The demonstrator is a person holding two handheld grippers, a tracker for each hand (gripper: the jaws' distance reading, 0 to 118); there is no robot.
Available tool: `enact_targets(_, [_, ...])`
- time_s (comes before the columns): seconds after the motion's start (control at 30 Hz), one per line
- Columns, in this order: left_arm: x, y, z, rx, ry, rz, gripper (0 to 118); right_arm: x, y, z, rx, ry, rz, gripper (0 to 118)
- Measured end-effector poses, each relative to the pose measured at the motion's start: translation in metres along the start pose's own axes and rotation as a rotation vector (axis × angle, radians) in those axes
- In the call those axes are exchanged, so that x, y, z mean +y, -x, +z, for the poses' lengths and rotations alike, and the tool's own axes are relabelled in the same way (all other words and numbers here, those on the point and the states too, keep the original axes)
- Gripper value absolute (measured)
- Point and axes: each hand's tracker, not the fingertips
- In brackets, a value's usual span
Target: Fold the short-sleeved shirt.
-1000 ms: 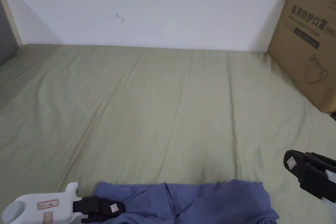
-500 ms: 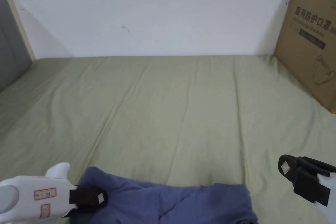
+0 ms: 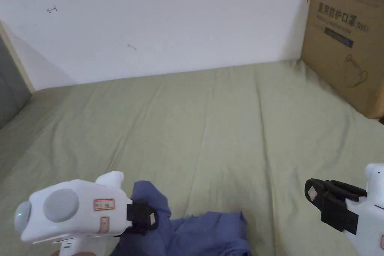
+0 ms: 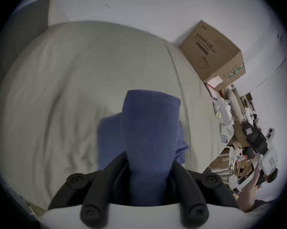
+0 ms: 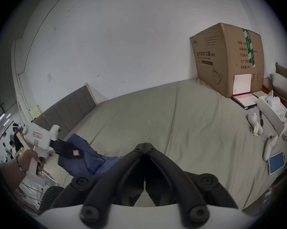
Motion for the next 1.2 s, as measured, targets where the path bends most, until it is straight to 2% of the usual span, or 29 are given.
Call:
enact_targets(0.13, [0.006, -0.026, -0.057, -0.021, 0.055, 0.017, 11, -0.001, -0.009, 0.004, -0.017, -0.002, -0.022, 0])
enact_targets(0.2, [0.005, -0.037, -0.080, -0.036, 0.098, 0.049, 20, -0.001, -0.012, 0.006, -0.024, 0.001, -0.030, 0])
enact_targets(0.27, [0.007, -0.043, -0.101, -0.063, 0.127, 0.069, 38, -0.002, -0.015, 0.006, -0.032, 0.005, -0.037, 0])
enact_targets(0.3, [0.003, -0.049, -0.106, -0.103, 0.142, 0.071, 52, -0.003, -0.016, 0.006, -0.035, 0.009, -0.042, 0])
enact_targets(0.37, [0.005, -0.053, -0.114, -0.186, 0.155, 0.094, 91, -0.004, -0.017, 0.006, -0.038, 0.015, -0.053, 0])
enact_targets(0.4, [0.006, -0.054, -0.116, -0.245, 0.158, 0.103, 107, -0.005, -0.018, 0.005, -0.038, 0.018, -0.058, 0])
enact_targets(0.43, [0.004, -0.056, -0.114, -0.333, 0.164, 0.119, 116, -0.005, -0.018, 0.005, -0.036, 0.021, -0.061, 0])
enact_targets(0.53, [0.006, -0.055, -0.102, -0.461, 0.148, 0.140, 115, -0.006, -0.018, 0.003, -0.033, 0.028, -0.057, 0])
enact_targets(0.6, [0.009, -0.055, -0.083, -0.415, 0.075, 0.087, 115, -0.006, -0.016, 0.003, -0.033, 0.026, -0.050, 0])
enact_targets(0.67, [0.012, -0.056, -0.056, -0.259, -0.003, -0.049, 110, -0.005, -0.016, 0.003, -0.032, 0.020, -0.044, 0])
enact_targets(0.7, [0.011, -0.058, -0.044, -0.176, -0.040, -0.123, 99, -0.004, -0.016, 0.003, -0.029, 0.019, -0.043, 0])
enact_targets(0.8, [0.000, -0.065, -0.022, -0.027, -0.119, -0.292, 78, -0.002, -0.016, 0.004, -0.026, 0.008, -0.041, 0])
enact_targets(0.83, [-0.008, -0.068, -0.020, 0.003, -0.115, -0.326, 38, -0.001, -0.016, 0.004, -0.023, 0.006, -0.038, 0])
enact_targets(0.87, [-0.013, -0.071, -0.020, 0.020, -0.109, -0.346, 12, -0.001, -0.016, 0.005, -0.021, 0.004, -0.036, 0])
enact_targets(0.9, [-0.017, -0.073, -0.022, 0.022, -0.098, -0.362, 7, 0.000, -0.016, 0.005, -0.022, 0.003, -0.033, 0])
enact_targets(1.1, [-0.025, -0.078, -0.081, -0.070, 0.043, -0.228, 7, 0.001, -0.017, 0.008, -0.030, 0.010, -0.020, 0])
enact_targets(1.2, [-0.029, -0.087, -0.116, -0.082, 0.094, -0.225, 7, 0.001, -0.018, 0.010, -0.036, 0.013, -0.023, 0])
